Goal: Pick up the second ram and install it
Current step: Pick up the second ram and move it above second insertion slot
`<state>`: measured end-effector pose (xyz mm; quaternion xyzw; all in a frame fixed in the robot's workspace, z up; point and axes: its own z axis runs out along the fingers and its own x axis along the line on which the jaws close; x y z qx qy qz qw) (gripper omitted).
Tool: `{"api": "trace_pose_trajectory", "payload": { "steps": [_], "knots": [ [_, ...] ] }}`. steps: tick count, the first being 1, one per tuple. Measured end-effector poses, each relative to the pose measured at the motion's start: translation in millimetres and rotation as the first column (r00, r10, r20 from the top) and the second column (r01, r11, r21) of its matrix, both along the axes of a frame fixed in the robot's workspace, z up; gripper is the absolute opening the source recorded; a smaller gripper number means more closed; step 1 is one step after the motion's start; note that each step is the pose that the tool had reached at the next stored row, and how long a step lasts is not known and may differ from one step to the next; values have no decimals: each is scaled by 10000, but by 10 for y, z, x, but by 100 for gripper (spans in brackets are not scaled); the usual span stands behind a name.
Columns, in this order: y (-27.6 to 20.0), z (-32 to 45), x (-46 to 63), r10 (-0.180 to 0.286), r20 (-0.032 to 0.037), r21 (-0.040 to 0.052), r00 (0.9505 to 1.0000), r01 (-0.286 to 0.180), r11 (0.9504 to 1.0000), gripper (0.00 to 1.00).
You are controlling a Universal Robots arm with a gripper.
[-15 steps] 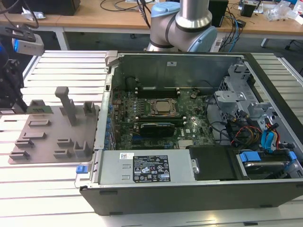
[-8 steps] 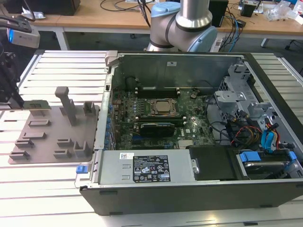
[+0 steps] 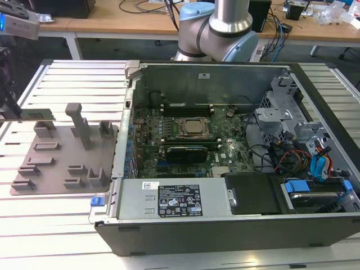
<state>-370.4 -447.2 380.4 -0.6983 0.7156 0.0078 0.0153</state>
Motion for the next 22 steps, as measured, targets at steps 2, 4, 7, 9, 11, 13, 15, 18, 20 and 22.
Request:
{"api": "trace_pose_trajectory", "payload": {
  "steps": [2, 4, 7, 9, 11, 13, 15, 18, 20, 22],
  "knots": [
    [0, 105, 0, 0, 0, 0, 10000, 0, 10000, 14],
    [0, 214, 0, 0, -1, -1, 10000, 0, 10000, 14],
    [0, 276, 0, 0, 1, 3, 10000, 0, 10000, 14],
    [0, 278, 5, 1, -2, 2, 10000, -1, 10000, 14],
    [0, 277, 83, 1, -1, 3, 10000, -1, 10000, 14],
    [0, 276, 220, 1, 0, 0, 10000, -1, 10000, 14],
    [0, 275, 317, 0, -1, -3, 10000, 0, 10000, 14],
    [0, 272, 558, 0, -1, -8, 10000, 0, 10000, 14],
    [0, 271, 636, -1, 0, -9, 10000, 1, 10000, 14],
    [0, 271, 800, 0, 0, -10, 10000, 0, 10000, 14]
  ]
}}
